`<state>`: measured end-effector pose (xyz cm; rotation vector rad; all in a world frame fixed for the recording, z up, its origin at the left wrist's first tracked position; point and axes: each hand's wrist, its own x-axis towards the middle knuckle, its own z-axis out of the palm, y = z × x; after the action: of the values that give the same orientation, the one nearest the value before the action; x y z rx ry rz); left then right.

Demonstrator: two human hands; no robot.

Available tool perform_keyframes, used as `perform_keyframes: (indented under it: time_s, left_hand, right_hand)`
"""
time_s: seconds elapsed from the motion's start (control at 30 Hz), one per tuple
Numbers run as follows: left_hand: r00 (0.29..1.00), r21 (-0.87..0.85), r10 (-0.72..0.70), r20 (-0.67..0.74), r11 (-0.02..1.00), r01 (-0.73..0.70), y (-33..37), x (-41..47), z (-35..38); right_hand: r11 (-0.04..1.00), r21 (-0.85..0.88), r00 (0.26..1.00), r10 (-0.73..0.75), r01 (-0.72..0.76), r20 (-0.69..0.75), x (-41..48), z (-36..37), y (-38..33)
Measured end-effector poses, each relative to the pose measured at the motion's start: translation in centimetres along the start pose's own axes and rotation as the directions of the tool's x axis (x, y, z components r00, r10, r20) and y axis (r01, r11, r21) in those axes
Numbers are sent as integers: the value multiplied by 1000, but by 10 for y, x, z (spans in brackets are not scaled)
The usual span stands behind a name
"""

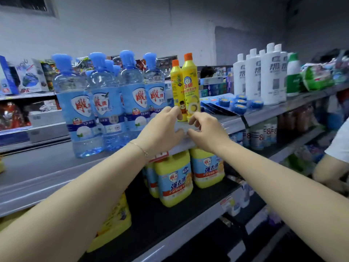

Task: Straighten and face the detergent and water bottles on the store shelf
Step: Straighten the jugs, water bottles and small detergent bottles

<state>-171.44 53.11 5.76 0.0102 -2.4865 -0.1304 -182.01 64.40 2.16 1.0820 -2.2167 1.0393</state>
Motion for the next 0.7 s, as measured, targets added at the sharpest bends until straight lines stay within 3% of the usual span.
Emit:
perform_keyframes:
  time_s: [0.27,0.47,0.6,0.7]
  left_hand:
    - [968,-131,-252,12,959,251,11,67,58]
    - [868,-271,-490,-73,848,456,19,116,84]
    - [806,-331,-592,-26,765,552,13,142,99]
    - [785,-365,-619,-20,735,571,7,152,108]
  right_hand:
    - [999,4,999,-33,33,28,24,-24,88]
    - [992,98,997,-83,82,4,52,-25,121]
    - [979,194,998,-64,67,-20,80,-15,126]
    - [967,252,998,-39,25,50,101,-7,124]
